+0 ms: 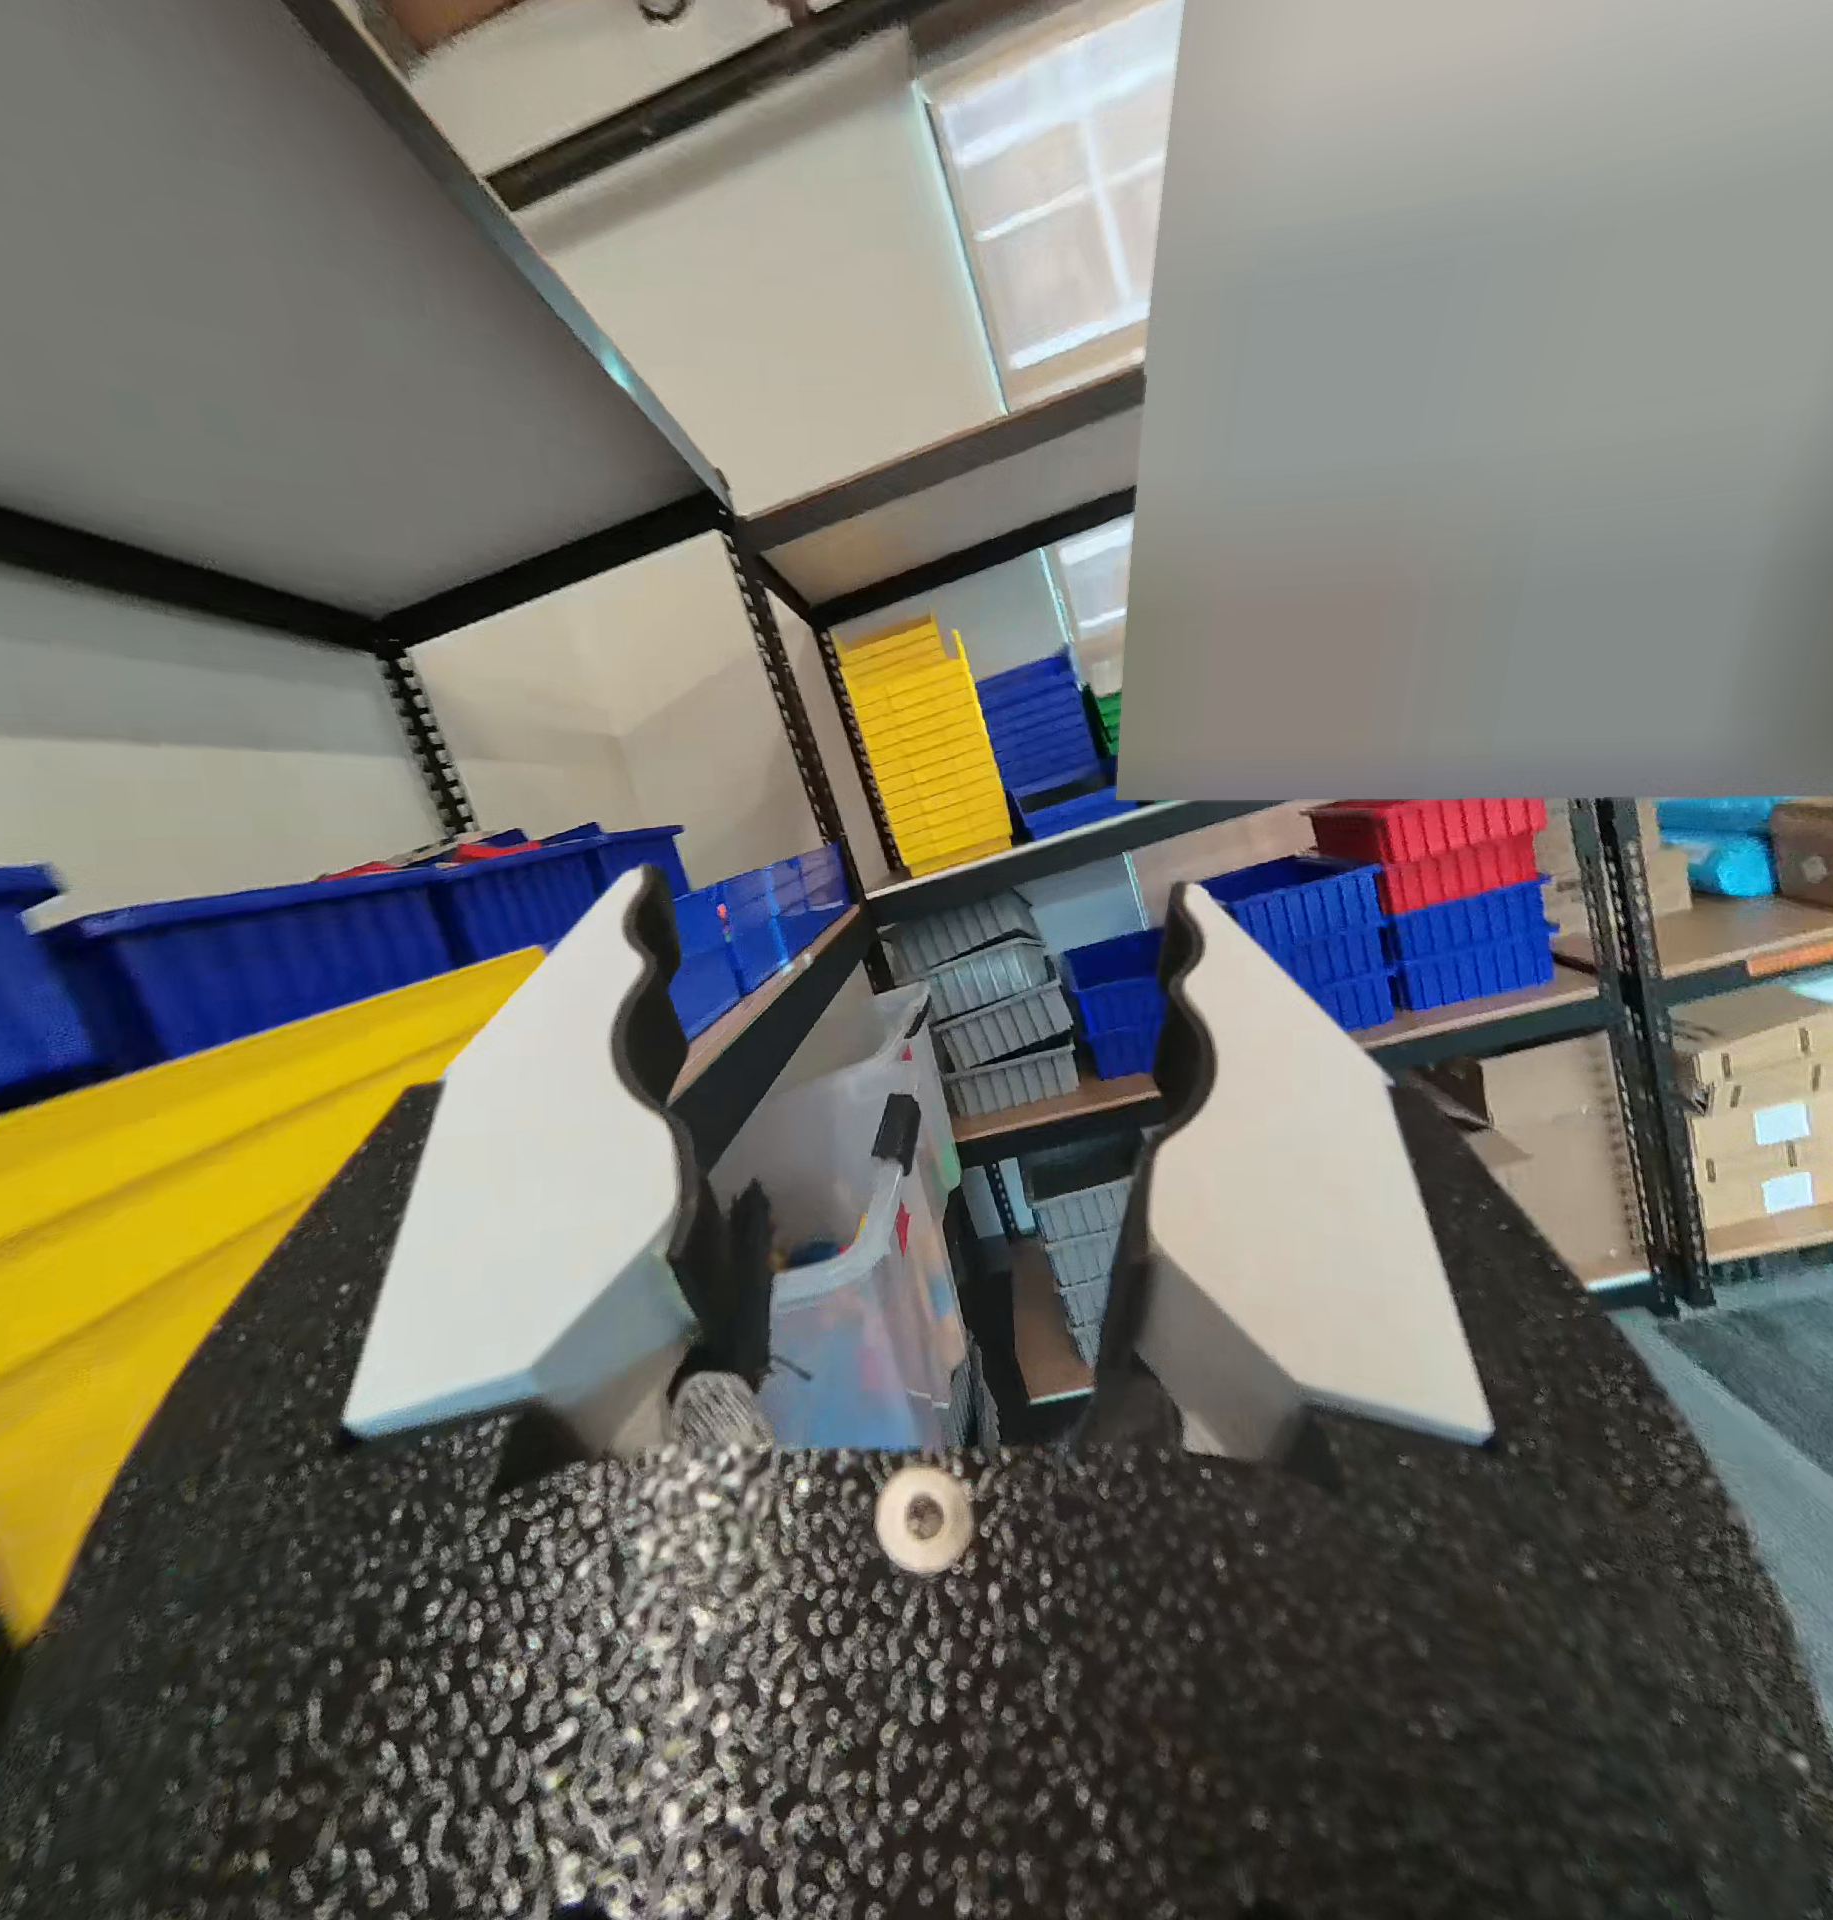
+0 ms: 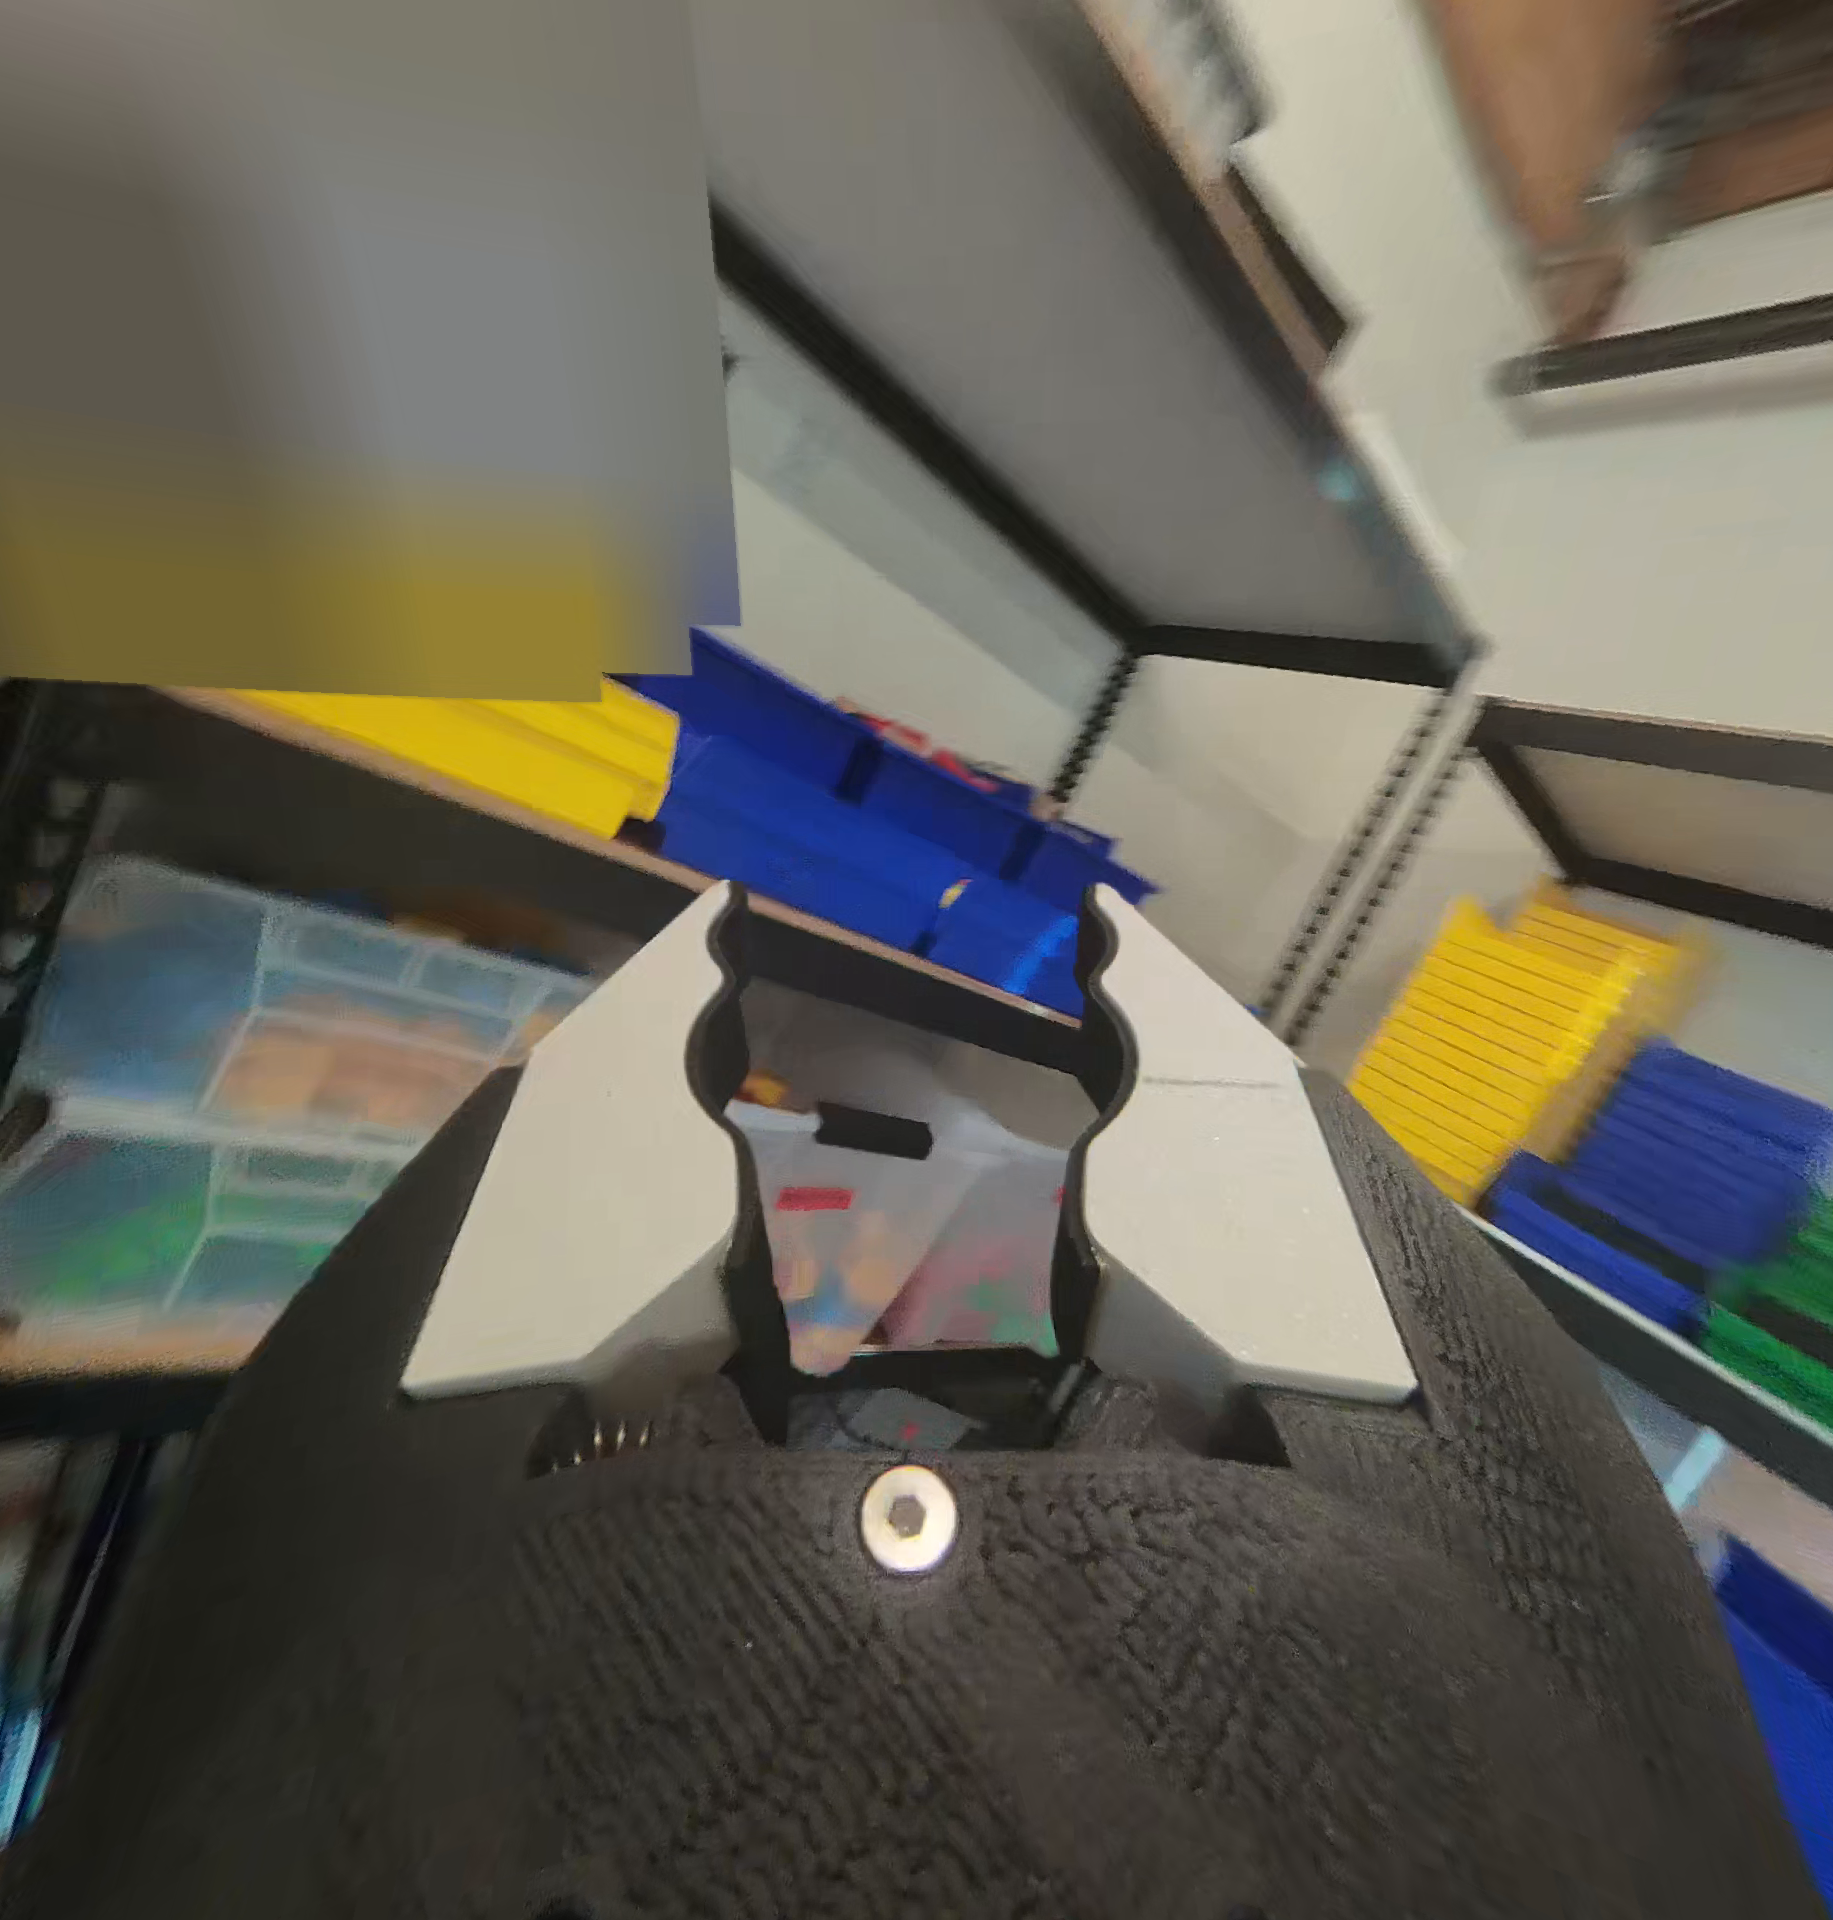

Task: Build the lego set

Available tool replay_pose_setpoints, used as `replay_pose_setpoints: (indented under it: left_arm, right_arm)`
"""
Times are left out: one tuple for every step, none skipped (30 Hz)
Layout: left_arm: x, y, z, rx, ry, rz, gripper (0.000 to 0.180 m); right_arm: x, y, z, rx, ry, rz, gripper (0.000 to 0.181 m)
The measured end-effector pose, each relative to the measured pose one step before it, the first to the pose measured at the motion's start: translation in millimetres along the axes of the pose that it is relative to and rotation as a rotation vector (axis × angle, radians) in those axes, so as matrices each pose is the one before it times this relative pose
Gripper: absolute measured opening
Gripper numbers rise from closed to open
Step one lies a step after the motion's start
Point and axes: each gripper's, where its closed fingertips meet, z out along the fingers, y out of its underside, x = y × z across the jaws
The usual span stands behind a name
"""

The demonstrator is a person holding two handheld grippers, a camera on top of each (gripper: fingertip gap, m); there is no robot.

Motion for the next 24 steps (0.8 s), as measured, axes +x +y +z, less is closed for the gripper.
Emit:
replay_pose_setpoints:
  left_arm:
    - [-2.46, 7.84, 18.74, -0.0152, 0.0193, 0.0148, 0.092]
    - [-4.00, 7.71, 17.10, -0.0161, 0.0123, 0.0157, 0.092]
    - [-2.97, 7.72, 15.88, -0.0132, 0.0123, 0.0138, 0.092]
    - [-3.47, 6.78, 14.49, -0.0162, 0.0102, 0.0089, 0.092]
    - [-2.92, 7.63, 13.61, -0.0231, 0.0104, 0.0066, 0.092]
    - [-3.44, 6.90, 12.19, -0.0238, 0.0063, 0.0050, 0.092]
    - [-3.51, 6.41, 10.67, -0.0223, 0.0043, 0.0056, 0.092]
    - [-2.96, 6.99, 9.94, -0.0215, 0.0040, 0.0067, 0.092]
    - [-3.17, 6.08, 8.71, -0.0151, 0.0021, 0.0066, 0.091]
    - [-3.16, 5.84, 8.32, -0.0118, -0.0007, 0.0061, 0.089]
    - [-3.92, 6.40, 9.22, -0.0119, -0.0064, 0.0058, 0.087]
    - [-4.12, 5.88, 8.69, -0.0126, -0.0130, 0.0091, 0.087]
    - [-4.84, 5.73, 9.29, -0.0134, -0.0201, 0.0122, 0.086]
    - [-4.88, 4.97, 9.41, -0.0125, -0.0255, 0.0136, 0.085]
    - [-4.36, 4.30, 9.73, -0.0100, -0.0280, 0.0151, 0.084]
    - [-4.07, 3.69, 10.04, -0.0085, -0.0307, 0.0160, 0.083]
    - [-3.90, 3.10, 10.57, -0.0073, -0.0355, 0.0174, 0.082]
    - [-4.58, 2.34, 11.37, -0.0079, -0.0451, 0.0174, 0.082]
    - [-3.69, 2.32, 11.66, -0.0145, -0.0443, 0.0140, 0.082]
    - [-3.06, 2.01, 11.38, -0.0135, -0.0439, 0.0111, 0.082]
    - [-2.62, 1.97, 11.30, -0.0153, -0.0417, 0.0085, 0.082]
    - [-1.27, 1.80, 10.79, -0.0171, -0.0325, 0.0062, 0.083]
    - [-0.84, 1.21, 10.16, -0.0158, -0.0294, 0.0057, 0.084]
    - [-1.05, 1.17, 8.92, -0.0164, -0.0299, 0.0120, 0.085]
  right_arm:
    - [-0.88, 9.99, 25.13, -0.0169, -0.0775, -0.0206, 0.064]
    - [-0.52, 10.19, 24.94, -0.0105, -0.0764, -0.0230, 0.066]
    - [-0.20, 10.17, 22.80, -0.0080, -0.0743, -0.0229, 0.066]
    - [0.98, 10.40, 21.27, -0.0083, -0.0676, -0.0235, 0.068]
    - [2.54, 9.96, 20.34, -0.0065, -0.0597, -0.0254, 0.068]
    - [6.80, 12.13, 24.42, -0.0077, -0.0578, -0.0255, 0.069]
    - [6.48, 9.81, 21.32, -0.0043, -0.0612, -0.0254, 0.068]
    - [6.46, 9.69, 21.85, -0.0042, -0.0804, -0.0243, 0.061]
    - [5.26, 10.50, 20.70, -0.0123, -0.1055, -0.0238, 0.046]
    - [8.68, 10.02, 18.33, -0.0131, -0.0910, -0.0224, 0.040]
    - [14.91, 11.58, 19.82, -0.0140, -0.0787, -0.0243, 0.035]
    - [15.06, 10.28, 17.80, -0.0107, -0.0768, -0.0247, 0.032]
    - [19.27, 10.19, 18.54, -0.0089, -0.0680, -0.0207, 0.034]
    - [20.41, 7.51, 16.33, -0.0007, -0.0518, -0.0299, 0.040]
    - [22.87, 6.59, 16.59, 0.0117, -0.0440, -0.0422, 0.046]
    - [20.87, 6.38, 14.88, 0.0107, -0.0445, -0.0423, 0.052]
    - [21.86, 8.73, 15.47, 0.0009, -0.0485, -0.0377, 0.059]
    - [19.11, 9.82, 14.10, -0.0054, -0.0515, -0.0334, 0.062]
    - [19.98, 11.71, 14.15, -0.0078, -0.0531, -0.0244, 0.065]
    - [14.75, 11.30, 12.84, -0.0108, -0.0653, -0.0200, 0.064]
    - [13.22, 12.03, 12.60, -0.0158, -0.0722, -0.0196, 0.063]
    - [8.85, 12.96, 11.38, -0.0273, -0.0812, -0.0136, 0.061]
    - [4.49, 12.94, 10.08, -0.0362, -0.0882, -0.0076, 0.057]
    - [2.02, 11.94, 8.61, -0.0381, -0.0854, -0.0117, 0.052]
